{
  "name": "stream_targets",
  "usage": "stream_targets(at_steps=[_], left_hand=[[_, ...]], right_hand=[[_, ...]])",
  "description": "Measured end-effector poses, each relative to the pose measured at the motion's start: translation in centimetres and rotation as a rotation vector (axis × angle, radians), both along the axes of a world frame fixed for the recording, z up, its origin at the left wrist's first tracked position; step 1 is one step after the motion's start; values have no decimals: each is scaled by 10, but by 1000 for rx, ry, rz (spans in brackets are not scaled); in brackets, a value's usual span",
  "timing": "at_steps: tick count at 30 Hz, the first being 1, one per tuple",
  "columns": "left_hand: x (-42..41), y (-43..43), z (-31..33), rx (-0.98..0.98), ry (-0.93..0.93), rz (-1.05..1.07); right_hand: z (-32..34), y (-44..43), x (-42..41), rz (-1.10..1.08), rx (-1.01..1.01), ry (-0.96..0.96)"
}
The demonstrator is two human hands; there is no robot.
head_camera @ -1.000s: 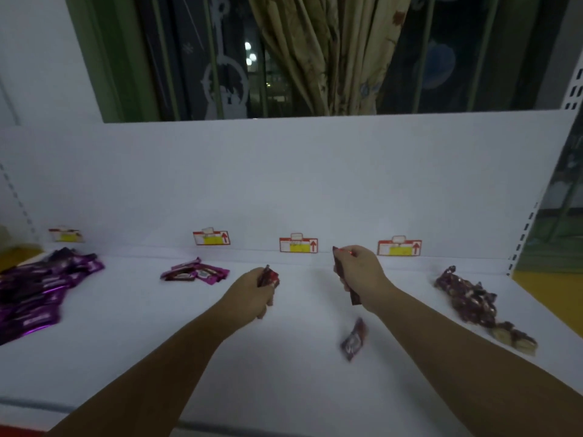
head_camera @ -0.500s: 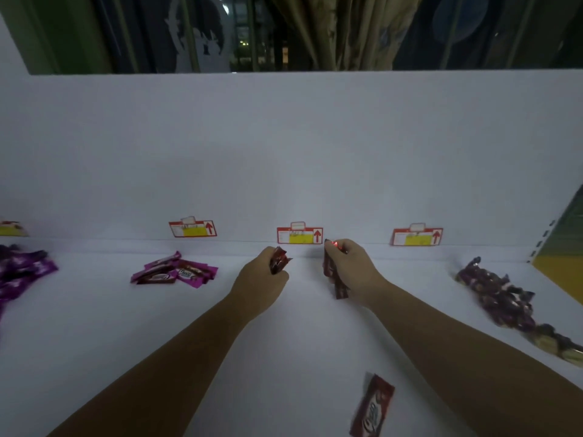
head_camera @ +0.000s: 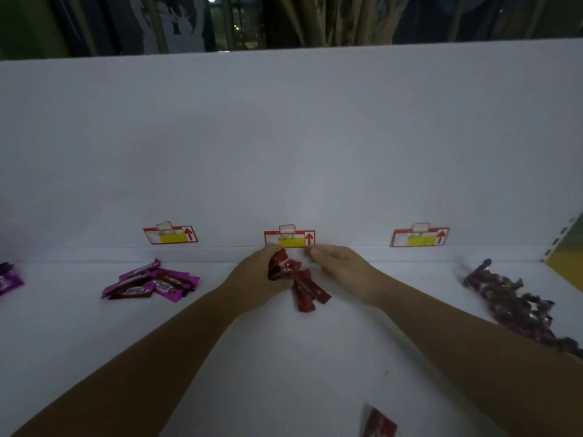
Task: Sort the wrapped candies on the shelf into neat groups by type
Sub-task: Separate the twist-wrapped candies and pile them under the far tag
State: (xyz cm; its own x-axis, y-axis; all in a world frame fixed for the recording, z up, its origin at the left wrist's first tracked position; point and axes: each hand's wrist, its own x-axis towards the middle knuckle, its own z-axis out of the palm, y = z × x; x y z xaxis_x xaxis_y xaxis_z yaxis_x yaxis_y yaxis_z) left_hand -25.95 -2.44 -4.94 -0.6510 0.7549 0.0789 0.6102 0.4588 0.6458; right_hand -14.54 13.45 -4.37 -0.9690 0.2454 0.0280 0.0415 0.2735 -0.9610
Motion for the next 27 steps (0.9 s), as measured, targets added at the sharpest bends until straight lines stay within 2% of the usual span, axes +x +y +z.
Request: stream_targets(at_steps=[3,5,7,10,13,15,18,21,24,27], left_hand=[[0,-8,0,-80,19,-54],[4,-15,5,-118,143,-27],[20,-21,12,-41,258,-50],[66,-28,22,69,255,-415],[118,-32,18,-48,306,-802],[134,-33,11,-98,382,-893],[128,-35,5,-78,438,-842],[97,-40,3,-37,514,-672],[62,-43,1,-34,522,-427],[47,-38,0,25,453,-291]], right_hand=[[0,2,15,-132,213,21],[-1,4,24,-216,280,-3],[0,4,35,-258,295,-55],[2,2,50,-298,333,-101],[4,1,65,-340,357,-120],[6,0,75,-359,361,-135],[7,-1,89,-386,358,-157],[7,-6,101,-435,376,-172],[5,-10,115,-463,561,-207],[-2,-13,134,-465,804,-184]])
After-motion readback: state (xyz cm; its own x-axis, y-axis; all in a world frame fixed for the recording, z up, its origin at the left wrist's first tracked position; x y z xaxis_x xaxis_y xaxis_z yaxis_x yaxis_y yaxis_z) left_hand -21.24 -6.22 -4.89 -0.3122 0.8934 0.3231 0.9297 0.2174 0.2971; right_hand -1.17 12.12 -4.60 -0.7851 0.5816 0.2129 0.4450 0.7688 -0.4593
